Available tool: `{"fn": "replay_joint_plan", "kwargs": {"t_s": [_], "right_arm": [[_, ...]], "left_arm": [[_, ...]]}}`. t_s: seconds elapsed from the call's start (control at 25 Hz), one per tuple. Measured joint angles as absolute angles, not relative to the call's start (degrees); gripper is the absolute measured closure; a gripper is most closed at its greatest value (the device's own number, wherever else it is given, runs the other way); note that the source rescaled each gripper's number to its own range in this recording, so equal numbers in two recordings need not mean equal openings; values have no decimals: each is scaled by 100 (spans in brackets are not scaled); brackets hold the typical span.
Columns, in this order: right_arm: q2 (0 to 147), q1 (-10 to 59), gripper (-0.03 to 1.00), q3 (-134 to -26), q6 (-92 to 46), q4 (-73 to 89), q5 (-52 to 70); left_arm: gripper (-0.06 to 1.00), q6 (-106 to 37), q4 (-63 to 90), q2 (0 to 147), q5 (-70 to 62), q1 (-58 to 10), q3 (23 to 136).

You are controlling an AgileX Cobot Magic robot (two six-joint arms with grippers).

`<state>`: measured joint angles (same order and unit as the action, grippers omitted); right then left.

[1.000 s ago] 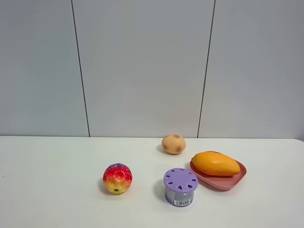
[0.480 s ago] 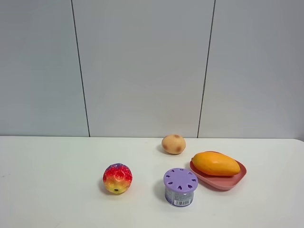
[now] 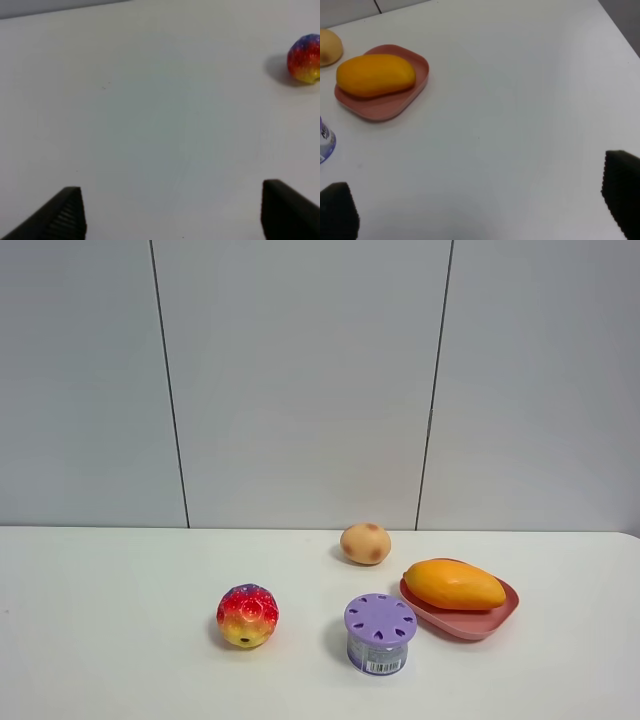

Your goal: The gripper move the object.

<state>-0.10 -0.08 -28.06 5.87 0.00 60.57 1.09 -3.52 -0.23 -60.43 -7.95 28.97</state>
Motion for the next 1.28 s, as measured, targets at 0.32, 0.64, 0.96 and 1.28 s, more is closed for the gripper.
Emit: {"fn": "replay_joint_plan", "kwargs": {"t_s": [0.32,0.64,0.96,1.28], "right_arm": [[-10,-8,-3,-2806,587,0,6057],[-10,-8,-3,-2806,587,0,6057],[-10,-8,-3,-2806,587,0,6057],[-10,-8,-3,-2806,587,0,6057]], "left_arm": [[76,0,0,-23,-6039,-132,2897],[76,467,-162,-23,-6039,-85,2897],[76,298,0,-23,-6039,-85,2897],[76,276,0,-23,-6039,-85,2897]]}}
